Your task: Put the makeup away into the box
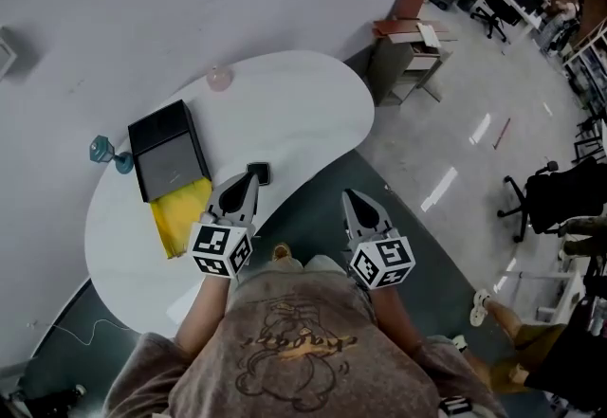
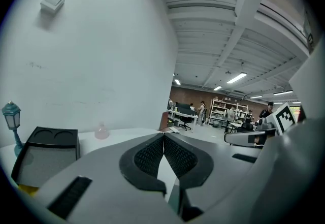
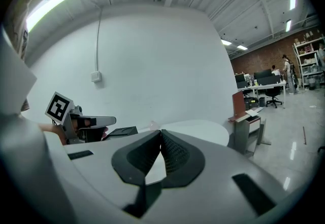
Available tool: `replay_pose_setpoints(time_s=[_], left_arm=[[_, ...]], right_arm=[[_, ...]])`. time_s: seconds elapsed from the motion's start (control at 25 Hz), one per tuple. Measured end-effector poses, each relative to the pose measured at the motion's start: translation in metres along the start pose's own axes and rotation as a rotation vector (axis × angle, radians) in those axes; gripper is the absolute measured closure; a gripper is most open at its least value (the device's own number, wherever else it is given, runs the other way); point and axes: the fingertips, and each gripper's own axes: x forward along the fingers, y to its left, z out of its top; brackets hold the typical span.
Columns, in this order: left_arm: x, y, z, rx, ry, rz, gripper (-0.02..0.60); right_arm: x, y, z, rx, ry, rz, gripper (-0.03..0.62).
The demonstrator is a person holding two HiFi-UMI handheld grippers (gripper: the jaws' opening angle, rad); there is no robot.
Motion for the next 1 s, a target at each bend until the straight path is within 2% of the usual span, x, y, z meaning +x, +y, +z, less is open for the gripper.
replay_pose_setpoints(time_s=[0.28,0.72,1.0], left_arm=[[0.005,0.012,0.007,-0.006,-0.007,0.051,0.56],[0.014,0.023,0.016,-0.042,-0.029,0.176,0.56],[0.019,0.031,0.017,-0.059,-0.038,0.203,0.555]], right_arm=[[0.026,-0.003,0.008,-0.003,0.011,0.061,0.591],[0.064,-0.011,0.026,-0.045,0.053,0.174,0.591],[0.087,-0.004,0.028,-0.049,0.063,0.233,0.591]])
